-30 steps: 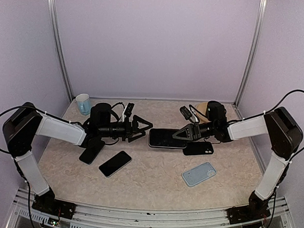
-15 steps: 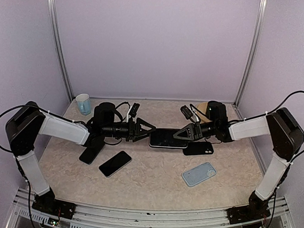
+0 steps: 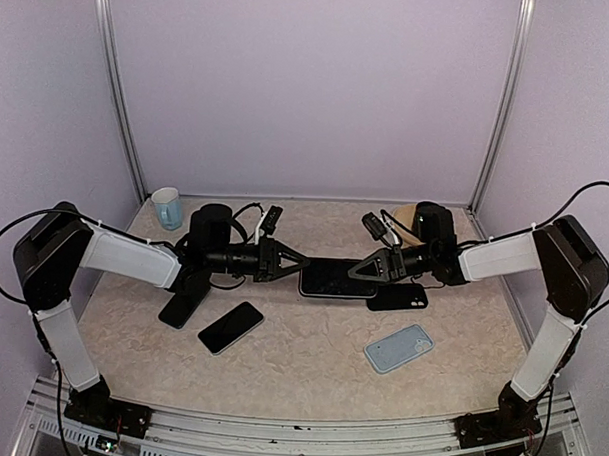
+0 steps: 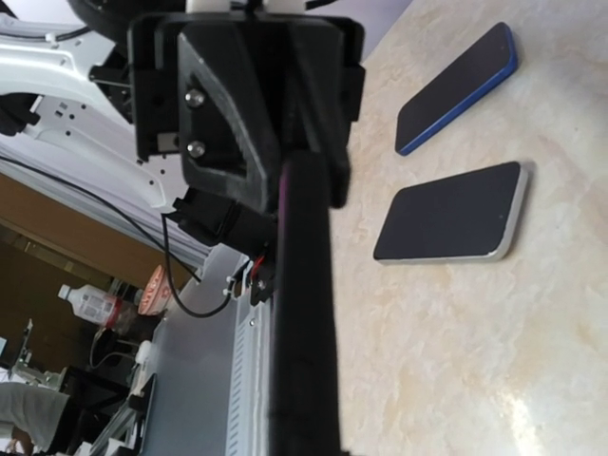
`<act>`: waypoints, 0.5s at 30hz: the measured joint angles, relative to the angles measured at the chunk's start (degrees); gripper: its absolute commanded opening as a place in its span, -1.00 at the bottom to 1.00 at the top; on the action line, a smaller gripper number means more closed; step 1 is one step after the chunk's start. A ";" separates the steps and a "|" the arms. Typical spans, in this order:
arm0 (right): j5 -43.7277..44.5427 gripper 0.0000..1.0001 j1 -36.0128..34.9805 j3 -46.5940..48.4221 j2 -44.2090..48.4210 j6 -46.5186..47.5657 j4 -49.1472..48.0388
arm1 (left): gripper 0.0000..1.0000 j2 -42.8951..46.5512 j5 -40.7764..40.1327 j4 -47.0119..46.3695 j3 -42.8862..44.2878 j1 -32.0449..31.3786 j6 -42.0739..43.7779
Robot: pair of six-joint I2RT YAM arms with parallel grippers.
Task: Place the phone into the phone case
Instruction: Press the phone with the phone case.
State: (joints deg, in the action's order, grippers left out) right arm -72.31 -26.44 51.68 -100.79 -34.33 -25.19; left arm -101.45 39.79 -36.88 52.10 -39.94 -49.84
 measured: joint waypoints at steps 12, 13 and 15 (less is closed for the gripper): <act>-0.92 -1.00 0.26 -0.04 0.00 -0.72 0.33 | -0.86 0.00 1.33 -0.66 0.00 0.15 1.77; -0.92 -1.00 0.26 -0.04 0.00 -0.70 0.35 | -0.80 0.00 1.33 -0.63 0.00 0.15 1.81; -0.90 -1.00 0.26 -0.04 0.00 -0.61 0.37 | -0.65 0.00 1.29 -0.57 0.00 0.15 1.92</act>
State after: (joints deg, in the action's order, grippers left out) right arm -73.21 -26.17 51.64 -100.79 -34.94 -24.82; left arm -101.45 41.08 -37.45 52.10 -39.79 -47.92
